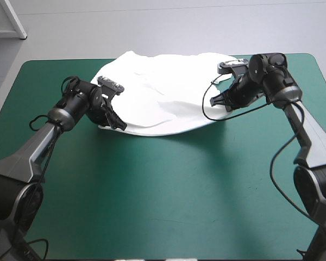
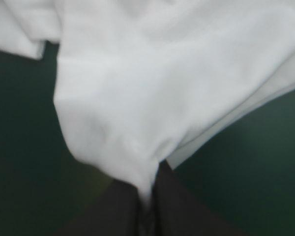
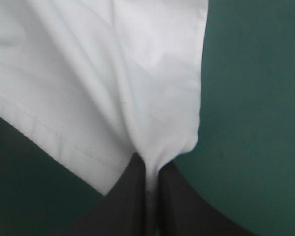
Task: Fold the cloth
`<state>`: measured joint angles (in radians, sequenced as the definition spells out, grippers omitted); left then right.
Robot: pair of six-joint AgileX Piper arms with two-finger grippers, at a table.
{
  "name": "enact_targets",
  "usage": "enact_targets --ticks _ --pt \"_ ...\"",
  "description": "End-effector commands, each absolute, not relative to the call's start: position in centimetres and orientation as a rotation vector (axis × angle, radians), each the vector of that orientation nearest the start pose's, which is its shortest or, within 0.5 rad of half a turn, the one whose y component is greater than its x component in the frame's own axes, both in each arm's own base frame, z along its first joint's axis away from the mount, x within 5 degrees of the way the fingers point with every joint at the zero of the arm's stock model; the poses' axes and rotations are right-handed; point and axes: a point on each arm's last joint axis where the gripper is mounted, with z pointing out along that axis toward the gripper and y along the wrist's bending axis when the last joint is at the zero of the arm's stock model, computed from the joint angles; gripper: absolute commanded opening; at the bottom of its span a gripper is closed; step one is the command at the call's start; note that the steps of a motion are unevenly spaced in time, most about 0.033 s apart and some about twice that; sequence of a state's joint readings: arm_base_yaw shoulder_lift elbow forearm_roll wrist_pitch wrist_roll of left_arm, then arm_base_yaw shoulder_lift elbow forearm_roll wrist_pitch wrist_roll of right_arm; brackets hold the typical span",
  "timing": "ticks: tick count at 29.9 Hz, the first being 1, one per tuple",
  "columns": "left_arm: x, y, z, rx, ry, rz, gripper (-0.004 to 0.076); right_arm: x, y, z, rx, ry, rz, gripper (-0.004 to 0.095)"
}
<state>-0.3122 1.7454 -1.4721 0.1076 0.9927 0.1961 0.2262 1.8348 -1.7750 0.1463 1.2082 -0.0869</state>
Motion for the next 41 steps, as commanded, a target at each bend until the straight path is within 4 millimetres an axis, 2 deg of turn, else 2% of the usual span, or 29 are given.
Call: enact_targets --ticks 1,9,12,16,19,22,26,29,32,34,37,39,41 --pt "32.1 -9.9 31.4 0.685 2.609 0.041 0.0021 34.0 9.0 35.1 -0.406 2.681 0.234 -0.0015" --pt "22.9 -7.2 30.7 0.677 2.847 0.016 0.0021 24.6 6.6 31.2 -0.392 2.848 0.192 -0.0015" --pt "19.8 -6.3 30.8 0.652 2.872 -0.004 0.0021 21.5 5.7 31.0 -0.353 2.846 0.161 -0.0015" --pt "16.9 -6.1 31.0 0.632 2.858 -0.116 0.0021 18.2 5.1 31.2 -0.297 2.813 0.203 -0.0015" --pt "15.6 -6.4 31.0 0.616 2.847 -0.242 0.0021 16.5 5.1 30.9 -0.268 2.805 0.270 -0.0011" --pt "14.7 -6.6 30.1 0.604 2.876 -0.322 0.0021 15.4 5.4 30.1 -0.247 2.825 0.355 -0.0011" --pt "14.2 -6.5 28.4 0.619 2.935 -0.317 0.0022 14.9 5.4 28.7 -0.264 2.873 0.357 -0.0011" --pt "14.0 -6.2 27.6 0.628 2.965 -0.280 0.0036 14.8 5.2 28.5 -0.288 2.878 0.337 -0.0011" --pt "13.9 -6.2 27.6 0.633 2.965 -0.292 0.0130 14.9 5.1 28.4 -0.334 2.870 0.302 0.0024" --pt "13.9 -6.2 27.6 0.633 2.965 -0.292 0.0269 14.9 5.1 28.4 -0.361 2.865 0.299 0.0125" --pt "13.9 -6.2 27.6 0.633 2.965 -0.292 0.0543 14.9 5.1 28.4 -0.380 2.859 0.293 0.0409" --pt "13.9 -6.2 27.6 0.633 2.965 -0.292 0.0669 14.9 4.9 28.4 -0.388 2.860 0.264 0.0628" --pt "14.2 -6.3 27.6 0.625 2.940 -0.288 0.0706 15.2 4.6 28.4 -0.398 2.841 0.208 0.0750"
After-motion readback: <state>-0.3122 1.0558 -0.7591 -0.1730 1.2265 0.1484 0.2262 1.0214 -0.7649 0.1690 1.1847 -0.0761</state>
